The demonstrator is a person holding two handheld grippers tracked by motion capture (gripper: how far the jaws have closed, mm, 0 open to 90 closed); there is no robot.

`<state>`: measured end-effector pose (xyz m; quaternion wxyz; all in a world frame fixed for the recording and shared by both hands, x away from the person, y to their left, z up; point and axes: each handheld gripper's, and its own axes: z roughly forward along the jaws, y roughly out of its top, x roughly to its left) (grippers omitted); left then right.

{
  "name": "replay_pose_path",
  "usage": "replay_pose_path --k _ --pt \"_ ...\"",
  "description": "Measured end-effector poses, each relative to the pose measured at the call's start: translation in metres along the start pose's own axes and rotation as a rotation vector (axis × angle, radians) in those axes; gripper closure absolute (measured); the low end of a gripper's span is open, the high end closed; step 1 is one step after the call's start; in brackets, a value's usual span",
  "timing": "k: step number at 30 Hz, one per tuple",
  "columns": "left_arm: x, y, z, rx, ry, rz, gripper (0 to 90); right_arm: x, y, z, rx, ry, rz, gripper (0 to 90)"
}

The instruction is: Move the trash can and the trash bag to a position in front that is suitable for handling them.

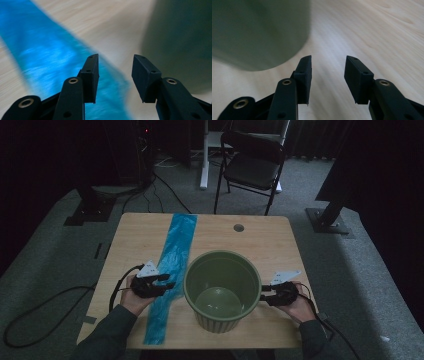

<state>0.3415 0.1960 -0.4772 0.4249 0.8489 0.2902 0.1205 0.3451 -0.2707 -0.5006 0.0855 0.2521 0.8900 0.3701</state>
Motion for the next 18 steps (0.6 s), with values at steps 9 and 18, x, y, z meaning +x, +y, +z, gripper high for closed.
replay_pose_path --k 9,18 --pt "-0.036 0.006 0.011 0.05 -0.157 0.147 55.2 0.019 0.008 0.004 0.024 0.16 -0.067 52.8" --pt "-0.037 0.01 0.017 0.056 -0.146 0.152 55.2 0.023 0.013 0.005 -0.004 0.203 -0.072 52.3"
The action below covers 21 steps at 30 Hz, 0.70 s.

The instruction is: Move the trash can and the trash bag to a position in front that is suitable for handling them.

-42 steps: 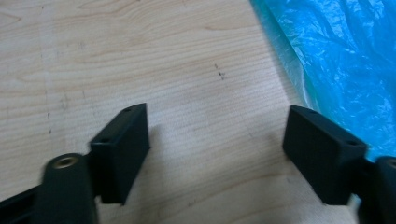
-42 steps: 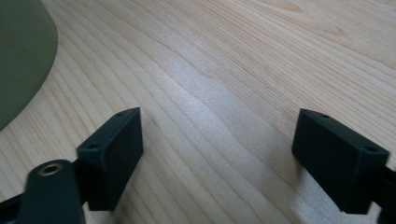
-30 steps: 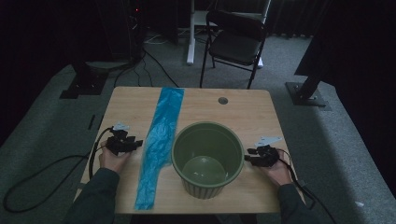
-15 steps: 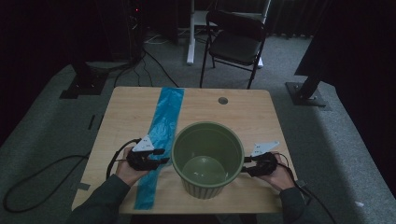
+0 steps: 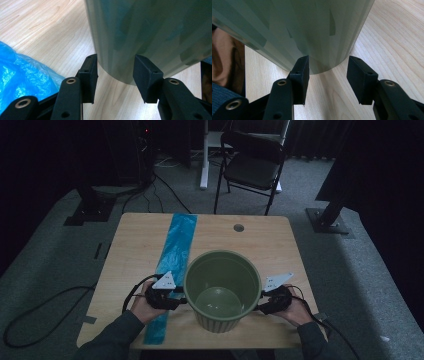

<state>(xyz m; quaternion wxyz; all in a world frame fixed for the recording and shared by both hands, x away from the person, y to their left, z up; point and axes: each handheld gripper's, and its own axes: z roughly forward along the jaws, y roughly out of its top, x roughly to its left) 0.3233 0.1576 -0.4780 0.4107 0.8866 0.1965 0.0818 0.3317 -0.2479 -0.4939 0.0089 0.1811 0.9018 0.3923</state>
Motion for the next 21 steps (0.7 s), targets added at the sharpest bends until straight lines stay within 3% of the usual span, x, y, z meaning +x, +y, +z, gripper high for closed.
replay_pose_path --k 7,8,12,17,19,21 --pt "0.016 0.005 0.005 -0.006 0.066 -0.033 57.3 -0.003 0.003 0.004 -0.021 -0.042 0.031 53.3" --pt "0.023 0.006 0.007 -0.009 0.089 -0.054 57.3 -0.004 0.004 0.005 -0.026 -0.047 0.042 53.3" --pt "0.031 0.005 0.009 -0.007 0.104 -0.087 58.0 -0.011 0.009 0.012 -0.051 -0.095 0.071 53.9" --pt "0.034 0.005 0.01 0.004 0.121 -0.092 57.4 -0.017 0.014 0.017 -0.069 -0.163 0.099 54.4" --pt "0.037 0.005 0.011 0.013 0.15 -0.102 55.5 -0.017 0.014 0.017 -0.07 -0.164 0.103 54.3" --pt "0.042 0.006 0.015 0.046 0.205 -0.119 55.5 -0.017 0.014 0.018 -0.072 -0.17 0.105 53.8"
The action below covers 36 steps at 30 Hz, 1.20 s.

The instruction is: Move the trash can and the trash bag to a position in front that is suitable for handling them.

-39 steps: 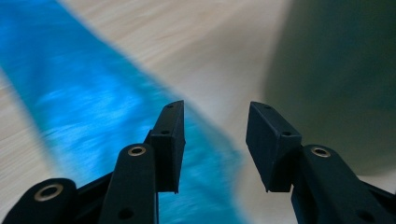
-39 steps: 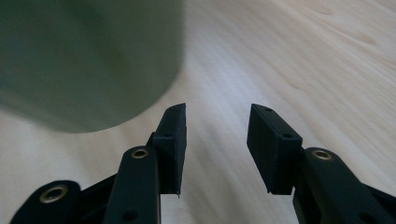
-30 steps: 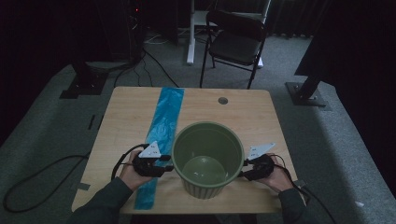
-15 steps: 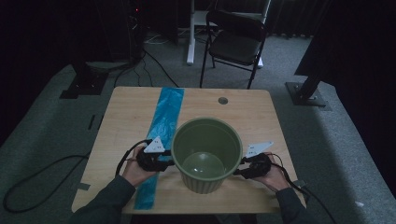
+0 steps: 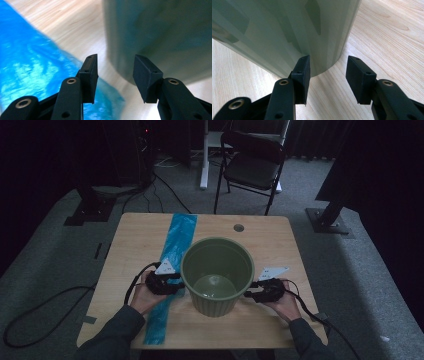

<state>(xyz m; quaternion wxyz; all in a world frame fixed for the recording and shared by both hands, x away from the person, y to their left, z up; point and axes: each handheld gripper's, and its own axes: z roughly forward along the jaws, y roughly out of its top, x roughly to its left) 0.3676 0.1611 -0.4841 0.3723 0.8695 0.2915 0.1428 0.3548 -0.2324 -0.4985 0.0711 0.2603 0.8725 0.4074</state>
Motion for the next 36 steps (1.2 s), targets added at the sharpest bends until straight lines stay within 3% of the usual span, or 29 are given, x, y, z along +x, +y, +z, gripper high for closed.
replay_pose_path --k 3,9,11,15,17,18,19,22,25,31,36 --pt "0.009 0.003 0.012 0.036 0.062 -0.045 53.1 -0.001 0.0 0.001 0.002 0.0 0.005 52.8" --pt "0.022 0.012 0.035 0.061 0.134 -0.09 47.7 -0.001 -0.002 0.002 0.018 -0.012 0.004 52.5" --pt "0.026 0.013 0.039 0.068 0.136 -0.1 47.4 -0.002 -0.002 0.002 0.019 -0.012 0.006 52.6" --pt "0.04 0.012 0.059 0.11 0.144 -0.169 47.2 -0.002 -0.004 0.0 0.016 -0.019 0.013 52.5" --pt "0.041 0.011 0.062 0.134 0.143 -0.168 51.5 -0.003 -0.004 -0.001 0.017 -0.021 0.015 52.4" --pt "0.042 0.007 0.067 0.18 0.142 -0.168 51.5 -0.003 -0.005 -0.001 0.015 -0.021 0.015 52.4" --pt "0.042 0.005 0.067 0.19 0.133 -0.164 58.7 -0.003 -0.005 -0.002 0.016 -0.025 0.016 52.1" --pt "0.043 0.003 0.061 0.203 0.129 -0.157 73.5 -0.003 -0.005 -0.001 0.018 -0.021 0.013 52.0" --pt "0.044 0.0 0.054 0.222 0.115 -0.138 79.7 -0.002 -0.005 0.0 0.026 -0.02 0.011 52.0" --pt "0.043 -0.017 0.028 0.233 0.092 -0.044 81.9 -0.002 -0.006 0.001 0.031 -0.017 0.009 52.0" --pt "0.05 -0.03 0.013 0.219 0.109 -0.049 81.2 -0.002 -0.006 0.003 0.04 -0.012 0.007 52.0"
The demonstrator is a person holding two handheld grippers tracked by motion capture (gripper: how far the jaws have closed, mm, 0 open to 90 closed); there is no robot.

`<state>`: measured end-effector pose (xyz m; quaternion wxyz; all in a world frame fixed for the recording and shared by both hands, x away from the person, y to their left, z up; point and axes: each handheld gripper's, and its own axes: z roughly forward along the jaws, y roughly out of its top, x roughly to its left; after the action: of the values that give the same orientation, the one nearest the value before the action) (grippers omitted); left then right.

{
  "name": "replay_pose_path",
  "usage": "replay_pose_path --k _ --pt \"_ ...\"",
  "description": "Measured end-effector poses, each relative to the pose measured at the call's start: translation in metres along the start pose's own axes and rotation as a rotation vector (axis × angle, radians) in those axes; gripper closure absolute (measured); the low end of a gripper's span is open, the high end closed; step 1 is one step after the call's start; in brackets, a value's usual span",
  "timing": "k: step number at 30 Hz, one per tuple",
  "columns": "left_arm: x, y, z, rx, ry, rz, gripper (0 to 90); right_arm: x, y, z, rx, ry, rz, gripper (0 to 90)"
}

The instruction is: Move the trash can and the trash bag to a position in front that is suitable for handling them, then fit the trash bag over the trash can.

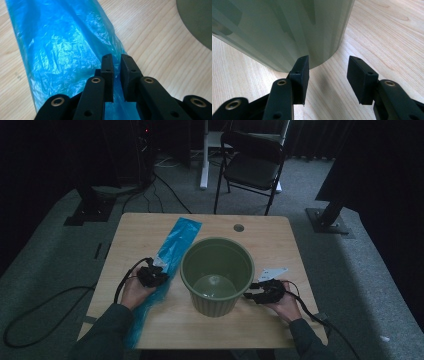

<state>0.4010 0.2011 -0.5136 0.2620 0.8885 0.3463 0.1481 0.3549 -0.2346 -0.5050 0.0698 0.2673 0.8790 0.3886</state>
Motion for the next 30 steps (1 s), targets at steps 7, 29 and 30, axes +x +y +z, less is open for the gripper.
replay_pose_path --k 7,29,30 --pt "0.004 -0.006 -0.007 -0.016 0.006 -0.033 67.0 -0.001 -0.002 -0.001 0.004 0.001 0.0 51.2" --pt "0.012 -0.001 -0.021 -0.139 0.067 -0.104 47.9 -0.009 -0.011 0.005 0.062 -0.054 0.007 48.9" --pt "0.013 -0.001 -0.021 -0.133 0.069 -0.113 49.2 -0.01 -0.011 0.005 0.064 -0.058 0.007 48.6"
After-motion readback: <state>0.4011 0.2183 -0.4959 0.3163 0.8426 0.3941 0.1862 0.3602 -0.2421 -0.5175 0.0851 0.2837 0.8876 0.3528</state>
